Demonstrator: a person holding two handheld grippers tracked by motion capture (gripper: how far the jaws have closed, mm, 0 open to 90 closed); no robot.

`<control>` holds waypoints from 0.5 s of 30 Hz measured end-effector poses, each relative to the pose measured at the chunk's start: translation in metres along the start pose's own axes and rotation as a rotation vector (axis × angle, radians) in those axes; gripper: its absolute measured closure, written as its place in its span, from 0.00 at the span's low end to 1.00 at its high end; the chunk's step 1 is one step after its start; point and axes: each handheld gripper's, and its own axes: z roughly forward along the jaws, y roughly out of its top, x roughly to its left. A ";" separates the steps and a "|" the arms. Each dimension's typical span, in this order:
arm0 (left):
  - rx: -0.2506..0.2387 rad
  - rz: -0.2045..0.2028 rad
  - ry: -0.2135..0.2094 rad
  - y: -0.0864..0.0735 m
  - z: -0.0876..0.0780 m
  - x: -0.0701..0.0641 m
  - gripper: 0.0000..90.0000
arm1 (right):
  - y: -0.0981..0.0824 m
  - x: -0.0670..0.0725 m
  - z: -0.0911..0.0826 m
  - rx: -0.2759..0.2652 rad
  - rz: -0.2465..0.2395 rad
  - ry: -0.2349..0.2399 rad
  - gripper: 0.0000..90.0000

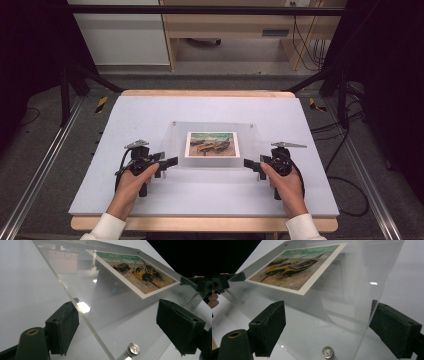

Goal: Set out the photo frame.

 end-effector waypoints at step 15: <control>-0.004 0.035 0.052 0.012 0.005 0.001 0.23 | 0.012 0.001 0.011 -0.020 -0.033 -0.058 0.17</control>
